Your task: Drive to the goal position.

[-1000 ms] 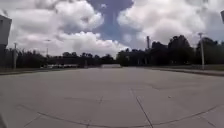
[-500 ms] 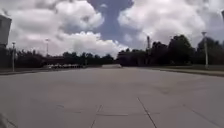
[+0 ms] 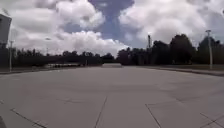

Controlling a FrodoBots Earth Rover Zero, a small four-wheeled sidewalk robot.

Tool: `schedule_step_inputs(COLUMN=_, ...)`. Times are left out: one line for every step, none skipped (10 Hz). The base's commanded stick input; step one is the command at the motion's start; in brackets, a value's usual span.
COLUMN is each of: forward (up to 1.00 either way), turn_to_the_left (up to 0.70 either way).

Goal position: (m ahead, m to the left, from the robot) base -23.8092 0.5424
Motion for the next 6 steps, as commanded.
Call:
schedule_step_inputs(forward=1.00, turn_to_the_left=0.00)
schedule_step_inputs(forward=1.00, turn_to_the_left=0.00)
schedule_step_inputs(forward=1.00, turn_to_the_left=0.00)
schedule_step_inputs(forward=1.00, turn_to_the_left=0.00)
schedule_step_inputs(forward=1.00, turn_to_the_left=0.00)
schedule_step_inputs(forward=1.00, turn_to_the_left=0.00)
